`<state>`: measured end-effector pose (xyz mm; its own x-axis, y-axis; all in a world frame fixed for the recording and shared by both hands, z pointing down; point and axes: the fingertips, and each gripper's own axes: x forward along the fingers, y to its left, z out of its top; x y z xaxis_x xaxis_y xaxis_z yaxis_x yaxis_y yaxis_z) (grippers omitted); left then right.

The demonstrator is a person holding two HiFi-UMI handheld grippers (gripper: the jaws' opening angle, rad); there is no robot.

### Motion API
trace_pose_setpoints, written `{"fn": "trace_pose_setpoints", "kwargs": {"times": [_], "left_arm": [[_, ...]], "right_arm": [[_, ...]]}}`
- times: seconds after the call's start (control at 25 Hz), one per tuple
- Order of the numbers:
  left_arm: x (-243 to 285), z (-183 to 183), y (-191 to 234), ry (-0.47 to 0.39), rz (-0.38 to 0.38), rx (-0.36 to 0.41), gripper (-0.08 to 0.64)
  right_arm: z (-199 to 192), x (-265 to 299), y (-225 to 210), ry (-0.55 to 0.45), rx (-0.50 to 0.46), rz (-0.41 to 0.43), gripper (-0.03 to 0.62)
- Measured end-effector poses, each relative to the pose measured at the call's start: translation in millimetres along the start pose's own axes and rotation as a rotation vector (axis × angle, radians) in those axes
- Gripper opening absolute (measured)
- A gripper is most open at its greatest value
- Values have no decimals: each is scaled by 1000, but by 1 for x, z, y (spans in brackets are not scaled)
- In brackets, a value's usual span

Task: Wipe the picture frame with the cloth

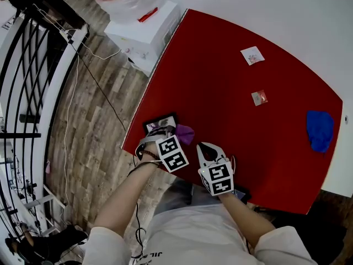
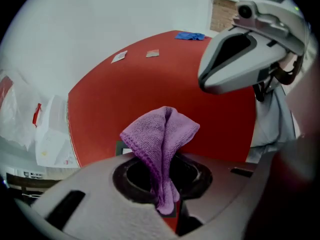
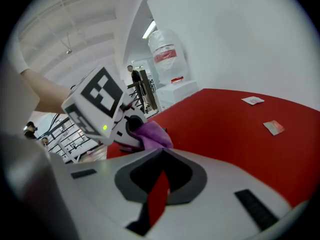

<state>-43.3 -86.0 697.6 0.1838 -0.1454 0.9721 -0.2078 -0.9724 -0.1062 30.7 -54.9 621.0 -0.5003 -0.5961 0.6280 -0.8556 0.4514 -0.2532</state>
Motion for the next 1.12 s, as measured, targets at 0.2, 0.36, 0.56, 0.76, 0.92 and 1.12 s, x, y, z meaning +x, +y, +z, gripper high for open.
{"fn": "trace_pose_setpoints", "kwargs": {"times": [0.2, 0.36, 0.56, 0.76, 0.92, 1.12], "left_arm": [[-2, -6, -11, 9, 42, 40, 63], [-20, 2, 6, -83, 80, -87, 63], [-78, 0, 18, -345, 171, -517, 63], [-150, -20, 8, -566, 320, -832, 63], [-192, -48, -11, -658, 402, -1034, 63], [-229, -65, -30, -740, 492, -1130, 63]], "right_arm": [[2, 2, 6, -3, -8, 8, 5], [5, 0, 11, -4, -22, 15, 5], [15, -13, 24, -10, -40, 42, 5], [42, -30, 40, -27, -73, 65, 5], [59, -46, 63, -31, -87, 93, 5], [71, -61, 83, -36, -113, 108, 5]]}}
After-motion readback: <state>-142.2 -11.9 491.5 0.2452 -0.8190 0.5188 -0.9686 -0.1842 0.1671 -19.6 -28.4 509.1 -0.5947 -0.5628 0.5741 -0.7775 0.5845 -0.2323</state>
